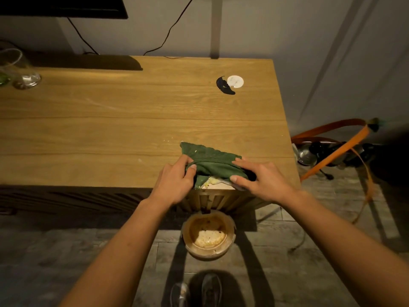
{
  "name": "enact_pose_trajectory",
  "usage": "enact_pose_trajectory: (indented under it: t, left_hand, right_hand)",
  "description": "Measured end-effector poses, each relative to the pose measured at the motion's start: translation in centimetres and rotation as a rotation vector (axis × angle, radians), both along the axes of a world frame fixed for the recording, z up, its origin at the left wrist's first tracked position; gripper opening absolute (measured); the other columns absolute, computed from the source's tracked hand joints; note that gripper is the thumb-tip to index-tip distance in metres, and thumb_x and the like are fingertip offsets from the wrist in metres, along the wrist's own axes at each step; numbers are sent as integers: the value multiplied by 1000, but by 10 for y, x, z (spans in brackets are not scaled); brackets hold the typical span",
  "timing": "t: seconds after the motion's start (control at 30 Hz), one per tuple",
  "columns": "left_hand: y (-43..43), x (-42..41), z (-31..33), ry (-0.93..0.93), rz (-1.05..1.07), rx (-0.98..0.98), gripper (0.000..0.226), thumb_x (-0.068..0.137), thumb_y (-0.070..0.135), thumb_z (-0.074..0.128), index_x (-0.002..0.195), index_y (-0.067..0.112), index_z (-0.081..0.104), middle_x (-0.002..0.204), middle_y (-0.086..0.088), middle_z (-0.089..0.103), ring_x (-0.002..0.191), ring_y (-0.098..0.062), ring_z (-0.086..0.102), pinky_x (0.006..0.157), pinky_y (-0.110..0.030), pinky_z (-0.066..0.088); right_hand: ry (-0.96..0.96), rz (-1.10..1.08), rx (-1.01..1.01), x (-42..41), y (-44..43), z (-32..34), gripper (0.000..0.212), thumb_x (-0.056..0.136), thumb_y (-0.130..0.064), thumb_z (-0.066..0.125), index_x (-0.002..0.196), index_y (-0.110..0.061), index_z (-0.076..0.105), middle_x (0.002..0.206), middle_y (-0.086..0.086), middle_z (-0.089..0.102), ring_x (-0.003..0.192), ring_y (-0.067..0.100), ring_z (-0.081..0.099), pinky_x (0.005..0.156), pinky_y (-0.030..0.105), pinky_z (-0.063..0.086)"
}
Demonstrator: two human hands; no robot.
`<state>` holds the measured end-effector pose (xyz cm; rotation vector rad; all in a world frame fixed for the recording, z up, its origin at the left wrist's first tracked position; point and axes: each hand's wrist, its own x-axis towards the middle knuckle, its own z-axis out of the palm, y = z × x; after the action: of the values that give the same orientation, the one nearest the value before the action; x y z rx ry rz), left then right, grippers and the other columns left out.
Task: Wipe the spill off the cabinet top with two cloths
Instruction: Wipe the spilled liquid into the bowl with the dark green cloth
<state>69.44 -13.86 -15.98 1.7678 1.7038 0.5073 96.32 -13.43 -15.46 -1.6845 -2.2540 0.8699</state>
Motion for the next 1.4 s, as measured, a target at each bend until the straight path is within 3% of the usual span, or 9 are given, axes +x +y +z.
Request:
enact_pose_trajectory:
  t: [0.23, 0.37, 0.47, 0.53, 0.77, 0.9, 1.03, 1.3, 1.4]
  left_hand:
    - [-18, 2, 4, -33, -1, -40, 13, 100, 38, 45, 107, 28, 50, 59, 0, 52, 61, -17, 51, 53, -35, 31]
    - [-38, -2, 7, -61, -62, -90, 11, 101, 38, 43, 105, 29, 49, 65, 1, 54, 65, -20, 53, 55, -35, 30]
    - [-45, -10, 12, -82, -80, -128, 13, 101, 36, 44, 106, 26, 51, 84, -6, 63, 80, -25, 57, 66, -38, 38]
    - [-44, -15, 17, -73, -111, -154, 13, 102, 34, 44, 106, 25, 51, 91, -6, 64, 85, -24, 57, 74, -41, 43]
    - [-49, -20, 24, -106, -160, -227, 10, 102, 36, 42, 100, 29, 50, 87, -6, 64, 80, -22, 58, 70, -39, 44]
    - [-63, -19, 14, -92, -164, -268, 11, 102, 34, 43, 97, 26, 50, 86, -4, 63, 83, -23, 57, 72, -43, 42]
    - [-78, -20, 1, -93, -186, -299, 9, 102, 34, 43, 95, 29, 48, 83, -5, 65, 79, -20, 60, 72, -41, 44]
    - [-79, -18, -13, -92, -180, -322, 10, 102, 36, 41, 93, 35, 44, 75, -2, 64, 70, -17, 59, 62, -36, 44]
    - [-76, -19, -12, -107, -180, -307, 8, 102, 34, 43, 94, 35, 45, 75, -2, 64, 68, -16, 60, 61, -37, 45]
  right_hand:
    - [100, -197, 11, -16, -30, -8, 40, 95, -34, 65, 132, -20, 64, 136, 2, 63, 130, 16, 54, 113, 30, 38]
    - [162, -239, 26, -24, -48, -8, 26, 95, -33, 64, 119, -24, 71, 112, -10, 73, 107, 10, 63, 92, 26, 48]
    - [215, -246, -12, -29, -64, -8, 18, 96, -36, 63, 111, -33, 72, 95, -23, 69, 92, -7, 60, 73, 6, 39]
    - [234, -222, -33, -31, -72, -7, 15, 97, -35, 61, 109, -36, 71, 88, -26, 67, 91, -13, 58, 68, 3, 39]
    - [267, -275, -81, -34, -77, 2, 17, 97, -34, 61, 111, -36, 71, 90, -24, 69, 90, -10, 60, 69, 8, 40]
    - [260, -255, -144, -34, -94, 3, 22, 98, -32, 60, 118, -32, 70, 101, -17, 72, 98, -2, 63, 83, 27, 53]
    - [218, -259, -166, -34, -110, -7, 21, 98, -29, 60, 117, -31, 70, 99, -16, 71, 96, 3, 63, 87, 37, 53]
    - [195, -288, -196, -40, -108, -29, 19, 98, -30, 60, 113, -35, 69, 95, -20, 69, 93, 0, 62, 79, 28, 52]
    - [186, -316, -175, -38, -103, -30, 17, 97, -31, 61, 111, -40, 67, 91, -22, 67, 90, -5, 60, 69, 13, 44]
